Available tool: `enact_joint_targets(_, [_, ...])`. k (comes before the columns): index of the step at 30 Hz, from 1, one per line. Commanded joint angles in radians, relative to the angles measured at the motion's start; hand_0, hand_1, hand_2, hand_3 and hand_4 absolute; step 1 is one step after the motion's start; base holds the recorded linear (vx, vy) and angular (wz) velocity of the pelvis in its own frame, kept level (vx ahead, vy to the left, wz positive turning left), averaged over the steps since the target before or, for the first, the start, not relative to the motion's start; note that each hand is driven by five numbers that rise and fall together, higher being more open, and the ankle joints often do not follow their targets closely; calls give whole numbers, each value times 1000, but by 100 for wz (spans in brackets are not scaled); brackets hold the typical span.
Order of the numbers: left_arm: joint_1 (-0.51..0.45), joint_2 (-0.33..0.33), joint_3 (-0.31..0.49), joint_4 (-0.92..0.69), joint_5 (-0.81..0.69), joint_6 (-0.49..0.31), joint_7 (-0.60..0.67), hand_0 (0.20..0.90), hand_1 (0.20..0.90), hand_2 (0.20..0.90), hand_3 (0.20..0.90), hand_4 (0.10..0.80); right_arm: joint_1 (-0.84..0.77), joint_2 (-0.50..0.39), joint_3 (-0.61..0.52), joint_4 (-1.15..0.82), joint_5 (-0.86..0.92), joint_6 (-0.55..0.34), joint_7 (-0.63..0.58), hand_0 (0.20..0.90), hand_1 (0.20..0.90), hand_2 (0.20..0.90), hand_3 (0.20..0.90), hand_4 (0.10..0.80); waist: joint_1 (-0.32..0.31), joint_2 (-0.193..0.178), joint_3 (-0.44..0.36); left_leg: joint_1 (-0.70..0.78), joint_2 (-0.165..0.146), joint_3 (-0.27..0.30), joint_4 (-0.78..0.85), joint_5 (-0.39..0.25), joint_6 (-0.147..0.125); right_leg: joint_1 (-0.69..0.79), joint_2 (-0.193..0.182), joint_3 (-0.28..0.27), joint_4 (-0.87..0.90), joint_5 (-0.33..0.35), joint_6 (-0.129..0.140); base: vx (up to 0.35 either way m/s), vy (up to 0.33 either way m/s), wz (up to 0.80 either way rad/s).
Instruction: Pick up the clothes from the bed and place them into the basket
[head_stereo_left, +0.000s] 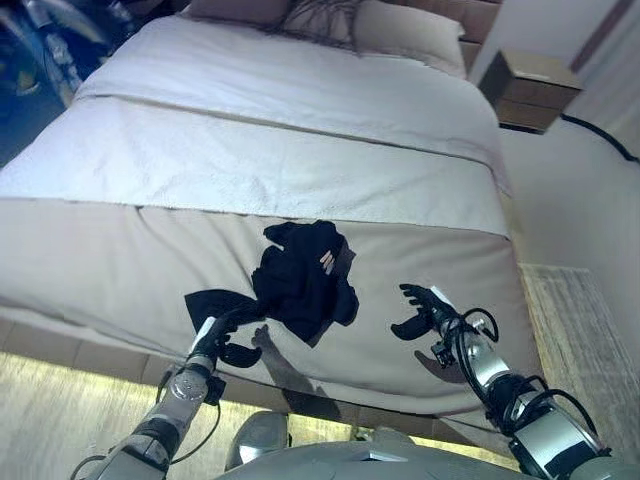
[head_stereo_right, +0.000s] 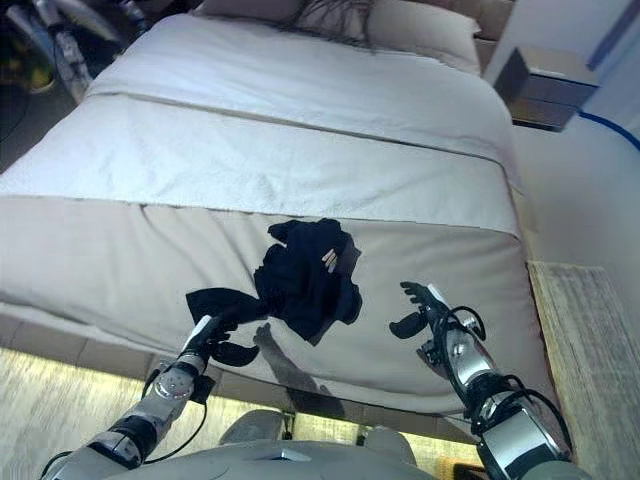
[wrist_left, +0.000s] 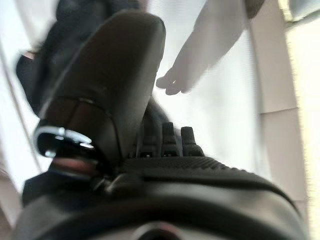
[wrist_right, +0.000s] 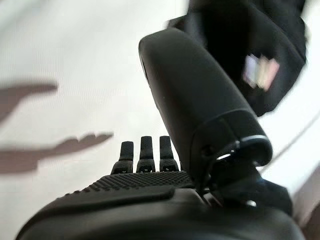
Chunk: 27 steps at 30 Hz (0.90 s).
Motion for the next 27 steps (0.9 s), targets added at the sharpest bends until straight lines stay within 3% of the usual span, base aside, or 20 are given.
enact_joint_targets(1, [39,31,28,-17,-11,-29,40,900,900,900,900,800,-187,-117,9,-69,-112,-63,-144,900,900,900,900,800,64,-16,11,35,25,78,52,-95,-76,-3,6,1,89,48,-4,38,-102,32])
enact_joint_targets(8, [81,73,68,-61,-29,-51,-3,900,900,900,900,800,-381,-173,56,-50,-192,-52,-193,900,900,900,900,800,166,-6,89,-57,60,34,41,-32,-118,-4,40,-81,88,11,-34,5,-133,27])
enact_joint_targets(15, [120,101,86,-91,-27,-86,-25,900,900,900,900,800,-499,-202,120,-18,-246,-51,-235,900,900,900,900,800,248,14,153,-141,72,-21,104,-21,-148,-32,41,-156,138,-13,-61,82,-89,30])
enact_joint_targets(21, [136,120,98,-108,-30,-111,-20,900,900,900,900,800,-582,-197,155,17,-203,-26,-197,900,900,900,900,800,295,33,208,-246,60,-71,219,-36,-155,-85,16,-201,225,-27,-81,105,-68,20])
enact_joint_targets(22, [136,121,98,-108,-33,-113,-20,900,900,900,900,800,-586,-193,158,23,-201,-25,-194,900,900,900,900,800,297,31,209,-244,61,-78,231,-67,-161,-85,19,-188,240,-51,-74,158,-86,15])
enact_joint_targets(27, [121,131,85,-113,-31,-125,-40,900,900,900,900,800,-609,-149,178,73,-211,-62,-162,900,900,900,900,800,315,50,243,-338,29,-100,356,-99,-143,-155,-8,-203,341,-68,-84,44,-20,3])
